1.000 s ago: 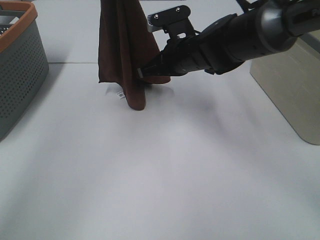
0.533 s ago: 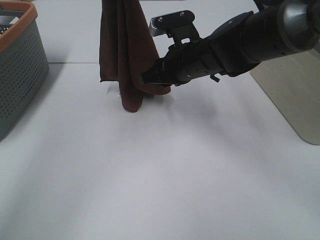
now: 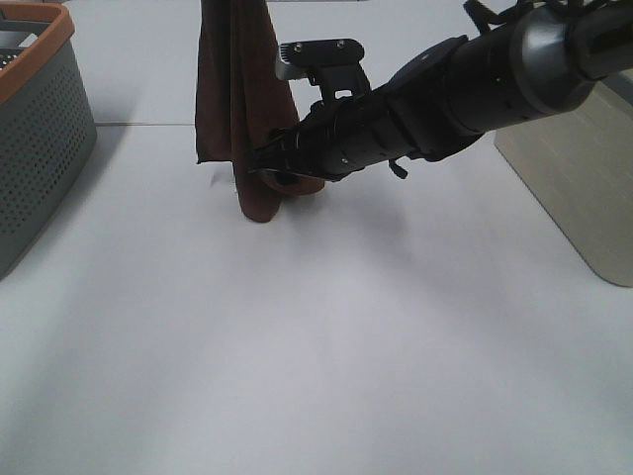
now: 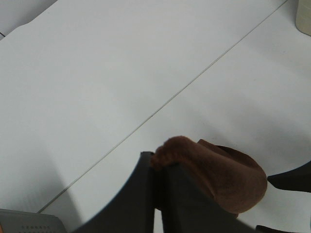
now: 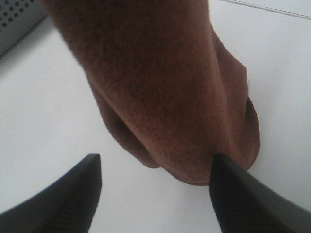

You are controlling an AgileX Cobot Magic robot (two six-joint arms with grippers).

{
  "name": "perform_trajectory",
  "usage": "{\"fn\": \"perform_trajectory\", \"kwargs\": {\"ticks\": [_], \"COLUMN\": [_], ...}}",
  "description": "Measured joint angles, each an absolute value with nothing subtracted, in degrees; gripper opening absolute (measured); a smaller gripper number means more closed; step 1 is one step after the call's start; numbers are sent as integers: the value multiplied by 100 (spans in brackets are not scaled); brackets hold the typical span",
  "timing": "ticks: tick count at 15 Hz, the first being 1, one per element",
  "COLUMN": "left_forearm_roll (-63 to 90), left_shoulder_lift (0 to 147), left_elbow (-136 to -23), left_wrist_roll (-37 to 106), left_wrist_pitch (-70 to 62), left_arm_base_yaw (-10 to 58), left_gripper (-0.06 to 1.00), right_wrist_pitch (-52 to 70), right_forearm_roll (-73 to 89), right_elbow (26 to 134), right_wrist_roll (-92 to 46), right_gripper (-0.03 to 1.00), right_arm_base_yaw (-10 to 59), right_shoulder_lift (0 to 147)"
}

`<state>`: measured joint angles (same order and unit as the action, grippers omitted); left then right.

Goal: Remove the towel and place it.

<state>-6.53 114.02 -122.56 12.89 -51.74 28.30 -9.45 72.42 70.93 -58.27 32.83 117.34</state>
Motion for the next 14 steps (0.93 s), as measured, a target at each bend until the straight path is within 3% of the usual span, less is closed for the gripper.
{"fn": "perform_trajectory", "kwargs": {"ticks": [7, 9, 12, 14], "left_forearm_roll": [-567, -567, -619, -802], "left_shoulder_lift": [11402, 11402, 11402, 11402], "left_elbow": [-12256, -12256, -12256, -12256], "left_wrist_roll": [1289, 1318, 1398, 1415], "left_wrist_pitch": [-5191, -5191, -5260, -5374], "left_arm_base_yaw": [2830, 2830, 2830, 2830], "left_gripper": [2, 2, 2, 2], "right_wrist_pitch": [-1043, -1026, -928, -928], "right_forearm_roll": [7265, 7265, 7265, 7265], "right_elbow": [8090, 8102, 8084, 7809], "right_wrist_roll": [-5082, -5088, -5460, -5884], "right_gripper": [54, 42, 1, 0], "right_arm_base_yaw": [3283, 3283, 3283, 3283], "right_shoulder_lift": [12548, 12565, 12496, 12152]}}
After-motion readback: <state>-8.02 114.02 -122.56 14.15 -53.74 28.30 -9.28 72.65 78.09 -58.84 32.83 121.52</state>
